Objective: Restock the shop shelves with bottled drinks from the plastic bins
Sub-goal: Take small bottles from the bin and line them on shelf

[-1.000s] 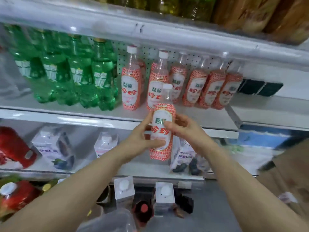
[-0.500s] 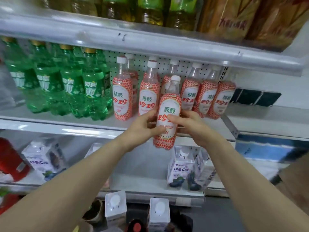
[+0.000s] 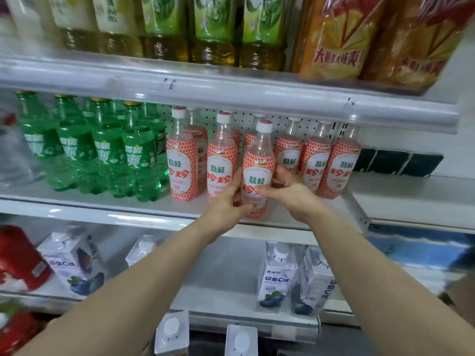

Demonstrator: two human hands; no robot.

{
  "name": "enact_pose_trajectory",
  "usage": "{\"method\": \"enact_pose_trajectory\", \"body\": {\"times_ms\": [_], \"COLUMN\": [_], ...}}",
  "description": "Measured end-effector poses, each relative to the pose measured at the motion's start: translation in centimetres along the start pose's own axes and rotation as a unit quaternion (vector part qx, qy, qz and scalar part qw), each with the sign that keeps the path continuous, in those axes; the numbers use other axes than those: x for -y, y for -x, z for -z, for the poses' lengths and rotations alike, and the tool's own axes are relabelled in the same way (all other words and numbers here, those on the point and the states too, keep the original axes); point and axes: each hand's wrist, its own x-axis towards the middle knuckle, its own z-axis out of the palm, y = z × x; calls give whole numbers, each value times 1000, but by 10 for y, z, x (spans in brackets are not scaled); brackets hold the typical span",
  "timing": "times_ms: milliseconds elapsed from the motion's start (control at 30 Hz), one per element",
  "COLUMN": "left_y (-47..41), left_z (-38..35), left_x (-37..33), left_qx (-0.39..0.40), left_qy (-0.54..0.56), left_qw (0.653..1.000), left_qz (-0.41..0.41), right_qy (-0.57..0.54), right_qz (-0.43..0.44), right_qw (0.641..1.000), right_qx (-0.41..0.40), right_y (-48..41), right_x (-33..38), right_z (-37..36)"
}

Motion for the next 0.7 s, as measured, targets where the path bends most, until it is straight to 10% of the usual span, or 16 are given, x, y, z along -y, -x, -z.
{"method": "enact_pose_trajectory", "body": {"times_ms": [700], "left_y": [-11], "left_z": [-10], "left_x": [18], "left_qx": [11], "left_qy": [2], "left_qw": [999], "left_qz": [52], "right_qy": [34], "right_qz": [2], "right_qw": [996], "right_qx": [-79], "right_y": [-18], "right_x": [-24], "right_z": [-6]}}
